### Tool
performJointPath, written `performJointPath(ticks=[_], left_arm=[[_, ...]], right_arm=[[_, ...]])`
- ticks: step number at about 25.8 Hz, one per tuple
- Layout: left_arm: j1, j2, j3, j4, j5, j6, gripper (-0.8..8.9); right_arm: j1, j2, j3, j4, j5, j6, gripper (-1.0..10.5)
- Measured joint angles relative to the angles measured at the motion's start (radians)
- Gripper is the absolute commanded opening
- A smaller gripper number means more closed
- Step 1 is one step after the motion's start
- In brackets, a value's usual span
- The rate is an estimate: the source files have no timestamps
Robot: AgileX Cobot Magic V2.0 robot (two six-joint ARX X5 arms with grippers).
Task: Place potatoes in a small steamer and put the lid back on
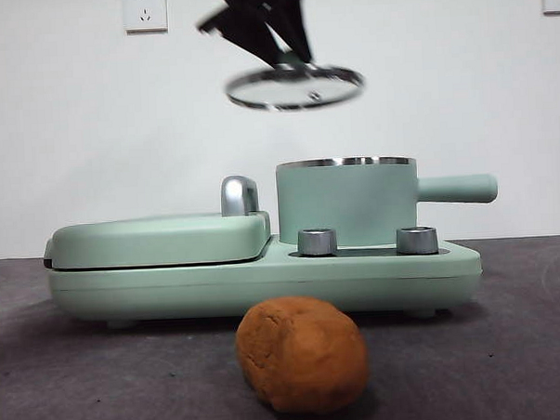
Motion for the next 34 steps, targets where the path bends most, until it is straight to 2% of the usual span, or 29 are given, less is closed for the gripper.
performJointPath(ticks=[3, 8, 10, 14, 21, 28, 34], left_arm=[[0.070, -0.059, 0.000, -0.036, 0.000, 0.000, 0.16], [0.174, -0.092, 0.000, -0.078, -0.001, 0.000, 0.16], [0.209, -0.108, 0.000, -0.089, 0.000, 0.000, 0.16], [0.249, -0.122, 0.000, -0.100, -0.001, -0.002, 0.16], [0.276, -0.122, 0.000, -0.122, -0.001, -0.003, 0.16], [0.283, -0.122, 0.000, -0.146, -0.001, -0.003, 0.16], [0.285, -0.122, 0.000, -0.144, -0.001, -0.003, 0.16]], right_arm=[[0.141, 0.089, 0.000, 0.008, 0.109, 0.042, 4.9], [0.432, 0.270, 0.000, 0.104, 0.268, 0.152, 4.9], [0.535, 0.357, 0.000, 0.156, 0.294, 0.191, 4.9], [0.646, 0.480, 0.009, 0.200, 0.299, 0.227, 4.9], [0.747, 0.689, 0.075, 0.213, 0.344, 0.235, 4.9], [0.762, 0.872, 0.129, 0.237, 0.378, 0.203, 4.9], [0.766, 0.958, 0.135, 0.266, 0.378, 0.156, 4.9]])
